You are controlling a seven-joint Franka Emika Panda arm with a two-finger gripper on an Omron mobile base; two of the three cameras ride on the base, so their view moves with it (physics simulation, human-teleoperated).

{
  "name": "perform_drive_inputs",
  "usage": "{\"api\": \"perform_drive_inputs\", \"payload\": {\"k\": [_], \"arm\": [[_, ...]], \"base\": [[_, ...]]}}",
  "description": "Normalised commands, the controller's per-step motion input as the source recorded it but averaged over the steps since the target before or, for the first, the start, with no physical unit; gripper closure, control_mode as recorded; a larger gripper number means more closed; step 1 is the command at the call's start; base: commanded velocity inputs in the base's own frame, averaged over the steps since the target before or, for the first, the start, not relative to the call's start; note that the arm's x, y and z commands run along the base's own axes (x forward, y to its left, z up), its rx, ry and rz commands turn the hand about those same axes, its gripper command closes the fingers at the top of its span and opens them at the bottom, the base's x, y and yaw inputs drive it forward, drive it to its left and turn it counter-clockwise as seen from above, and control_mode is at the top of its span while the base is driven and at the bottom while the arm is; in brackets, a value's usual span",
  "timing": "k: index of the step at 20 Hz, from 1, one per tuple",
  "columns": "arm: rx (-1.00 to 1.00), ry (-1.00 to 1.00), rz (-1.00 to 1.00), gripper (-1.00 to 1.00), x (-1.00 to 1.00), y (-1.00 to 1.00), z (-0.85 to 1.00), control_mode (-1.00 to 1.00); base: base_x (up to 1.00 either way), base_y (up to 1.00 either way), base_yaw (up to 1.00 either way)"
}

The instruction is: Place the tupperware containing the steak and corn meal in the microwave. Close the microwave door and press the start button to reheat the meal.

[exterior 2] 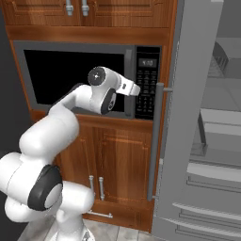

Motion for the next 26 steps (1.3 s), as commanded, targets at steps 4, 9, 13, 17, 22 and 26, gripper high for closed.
{"api": "perform_drive_inputs", "payload": {"k": [4,9,13,17,22,26], "arm": [[0.00,-0.10,0.00,-1.00,-0.45,0.00,0.00,-1.00],[0.00,-0.11,0.00,-1.00,-0.49,0.00,0.00,-1.00],[0.00,-0.12,0.00,-1.00,-0.58,0.00,0.00,-1.00],[0.00,-0.09,0.00,-1.00,-0.65,0.00,0.00,-1.00],[-0.02,-0.06,0.00,-1.00,-0.51,0.00,0.00,-1.00],[-0.02,0.00,0.00,-1.00,-0.41,-0.07,0.00,-1.00]], "base": [[0.00,0.00,0.00],[0.00,0.00,0.00],[0.00,0.00,0.00],[0.00,0.00,0.00],[0.00,0.00,0.00],[0.00,0.00,0.00]]}}
